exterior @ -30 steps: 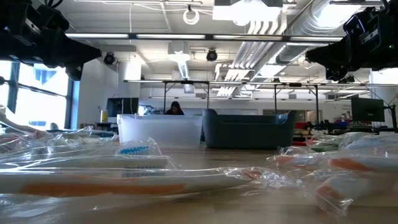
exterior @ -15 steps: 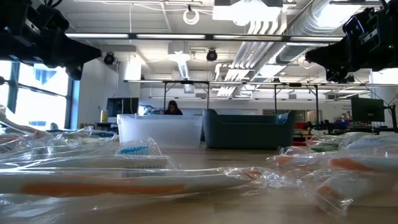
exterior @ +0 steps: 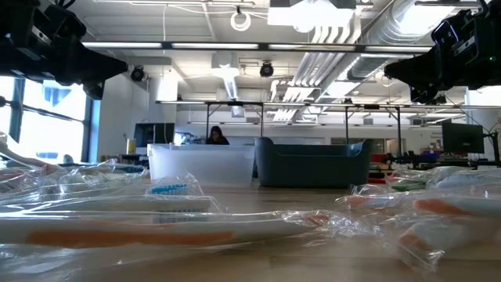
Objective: Pick & Place Toothbrushes
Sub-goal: Put the orange toothbrush into the blue bin
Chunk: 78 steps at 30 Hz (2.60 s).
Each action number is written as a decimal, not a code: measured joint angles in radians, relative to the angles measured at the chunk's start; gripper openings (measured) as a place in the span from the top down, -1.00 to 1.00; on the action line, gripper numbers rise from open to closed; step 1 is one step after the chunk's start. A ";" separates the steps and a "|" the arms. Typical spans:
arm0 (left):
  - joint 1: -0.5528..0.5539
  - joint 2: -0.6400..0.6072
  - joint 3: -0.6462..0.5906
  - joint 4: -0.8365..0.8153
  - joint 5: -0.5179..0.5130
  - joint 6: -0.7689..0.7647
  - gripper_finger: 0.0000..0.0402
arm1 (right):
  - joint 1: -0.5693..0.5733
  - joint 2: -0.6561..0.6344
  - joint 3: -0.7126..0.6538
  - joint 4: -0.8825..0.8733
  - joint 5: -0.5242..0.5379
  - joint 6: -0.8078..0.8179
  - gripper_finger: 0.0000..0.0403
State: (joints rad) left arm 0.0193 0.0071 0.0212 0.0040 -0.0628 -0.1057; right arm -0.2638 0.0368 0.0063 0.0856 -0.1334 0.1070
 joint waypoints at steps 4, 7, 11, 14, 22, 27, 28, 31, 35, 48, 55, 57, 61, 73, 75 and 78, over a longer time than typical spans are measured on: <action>0.000 0.000 0.000 0.000 0.000 0.000 0.95 | 0.000 0.000 0.000 0.000 0.000 0.001 0.99; 0.000 0.000 0.000 0.000 0.000 0.006 0.95 | 0.000 0.000 0.000 0.000 0.000 0.001 0.99; 0.000 0.000 0.000 0.000 -0.001 0.030 0.95 | 0.000 0.000 0.000 0.000 -0.002 0.004 0.99; 0.000 0.000 0.000 0.000 -0.001 0.030 0.95 | 0.000 0.000 0.000 0.002 -0.023 0.004 0.99; 0.000 0.000 0.000 0.001 -0.002 0.030 0.95 | 0.000 0.000 0.000 0.082 -0.023 0.082 0.99; 0.000 0.000 0.000 0.001 -0.003 0.059 0.95 | 0.000 0.000 0.000 0.101 0.017 0.072 0.99; 0.000 0.000 0.000 0.001 -0.003 0.060 0.95 | 0.000 0.000 0.000 0.102 0.025 0.071 0.99; 0.000 0.000 0.000 0.001 -0.003 0.057 0.95 | 0.000 0.000 0.000 0.102 0.039 0.077 0.99; 0.000 0.000 0.000 0.001 -0.003 0.049 0.95 | 0.000 0.010 0.038 -0.007 0.148 0.107 0.99; 0.000 0.000 0.000 0.001 -0.003 0.049 0.95 | 0.042 0.253 0.306 -0.232 0.291 0.148 0.99; 0.000 0.000 0.000 0.001 -0.002 0.049 0.95 | 0.055 0.436 0.453 -0.409 0.373 0.255 0.99; 0.000 0.000 0.000 0.001 -0.003 0.049 0.95 | 0.055 0.478 0.491 -0.456 0.373 0.293 0.99; 0.000 0.000 0.000 0.001 -0.002 0.049 0.95 | 0.055 0.557 0.574 -0.571 0.370 0.356 0.99; 0.000 0.000 0.000 0.001 -0.002 0.049 0.95 | 0.055 0.731 0.726 -0.862 0.367 0.450 0.99; 0.000 0.000 0.000 0.001 -0.002 0.049 0.95 | 0.055 0.750 0.726 -0.884 0.366 0.450 0.99; 0.000 0.000 0.000 0.001 -0.002 0.049 0.95 | 0.055 0.780 0.726 -0.920 0.342 0.449 0.99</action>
State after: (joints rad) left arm 0.0193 0.0071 0.0212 0.0051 -0.0650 -0.0563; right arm -0.2092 0.8165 0.7325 -0.8349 0.2087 0.5564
